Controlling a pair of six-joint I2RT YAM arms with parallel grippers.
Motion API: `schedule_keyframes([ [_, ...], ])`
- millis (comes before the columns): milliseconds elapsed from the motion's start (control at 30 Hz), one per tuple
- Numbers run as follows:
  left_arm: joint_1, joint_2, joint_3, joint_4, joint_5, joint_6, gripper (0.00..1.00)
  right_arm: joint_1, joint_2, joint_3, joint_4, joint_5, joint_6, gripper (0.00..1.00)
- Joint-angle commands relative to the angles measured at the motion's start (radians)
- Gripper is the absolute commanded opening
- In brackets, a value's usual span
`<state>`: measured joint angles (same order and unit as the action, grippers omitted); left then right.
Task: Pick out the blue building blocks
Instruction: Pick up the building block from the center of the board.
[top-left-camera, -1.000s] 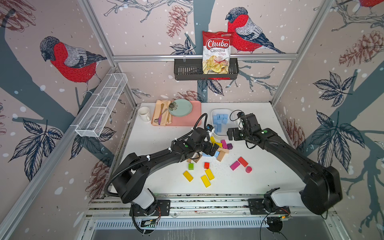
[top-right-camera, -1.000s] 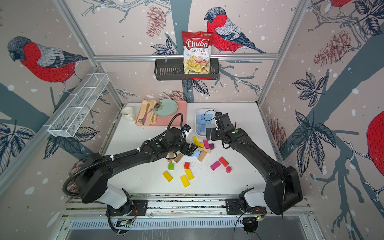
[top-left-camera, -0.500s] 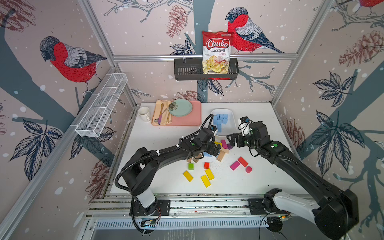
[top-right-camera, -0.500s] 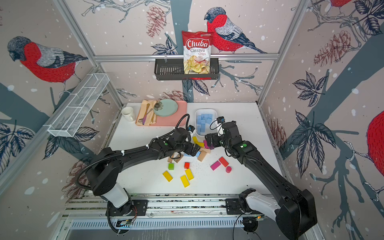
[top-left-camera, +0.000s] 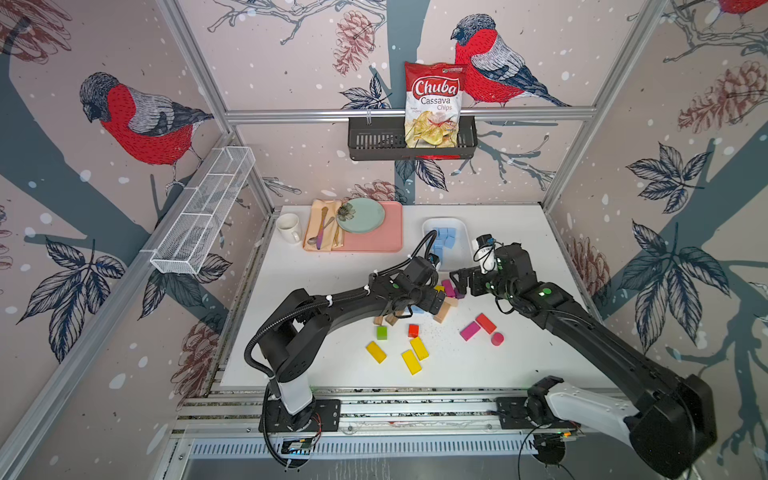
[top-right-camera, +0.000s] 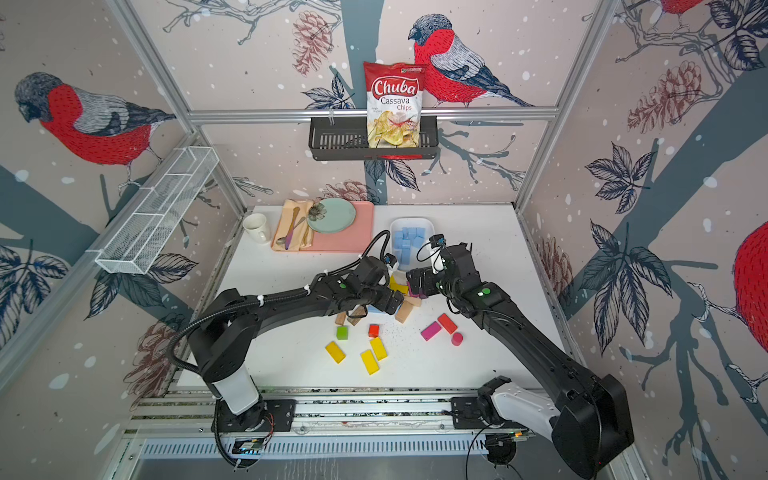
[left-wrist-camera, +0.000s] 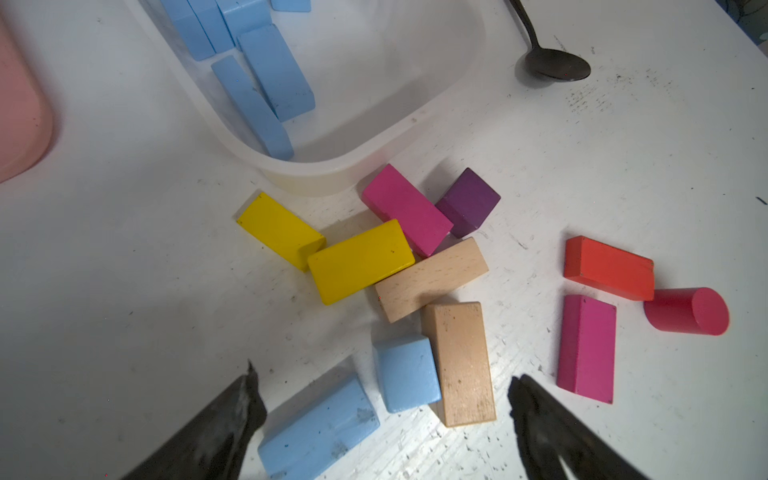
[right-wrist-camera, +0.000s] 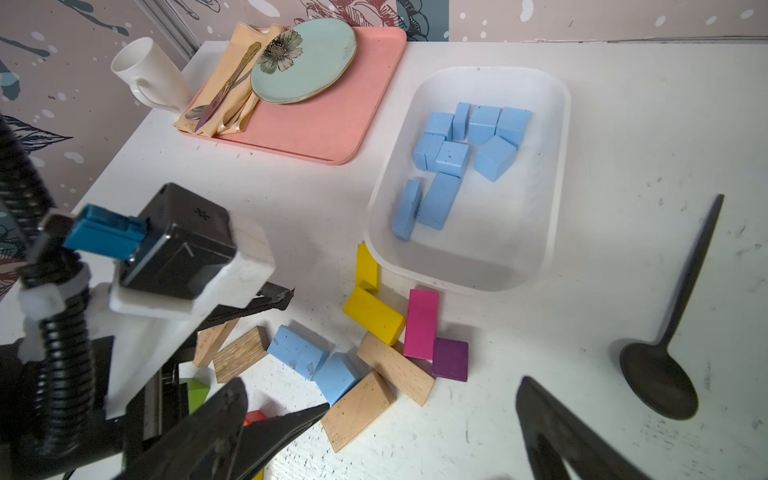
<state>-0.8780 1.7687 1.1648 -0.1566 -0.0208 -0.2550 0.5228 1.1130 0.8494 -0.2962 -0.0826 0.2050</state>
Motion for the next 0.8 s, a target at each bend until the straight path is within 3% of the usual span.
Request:
schedule_keyframes([
  [0,-0.008,0.023,0.025,-0.043,-0.037,0.012,0.94,0.002,-0.002,-0.004,0.016,0.021,-0.009,1.0],
  [767,-0.031,0.154,0.059,-0.081,-0.053,-0.026,0.75,0.045,-0.007,-0.048,-0.021,-0.001,-0.032,1.0],
])
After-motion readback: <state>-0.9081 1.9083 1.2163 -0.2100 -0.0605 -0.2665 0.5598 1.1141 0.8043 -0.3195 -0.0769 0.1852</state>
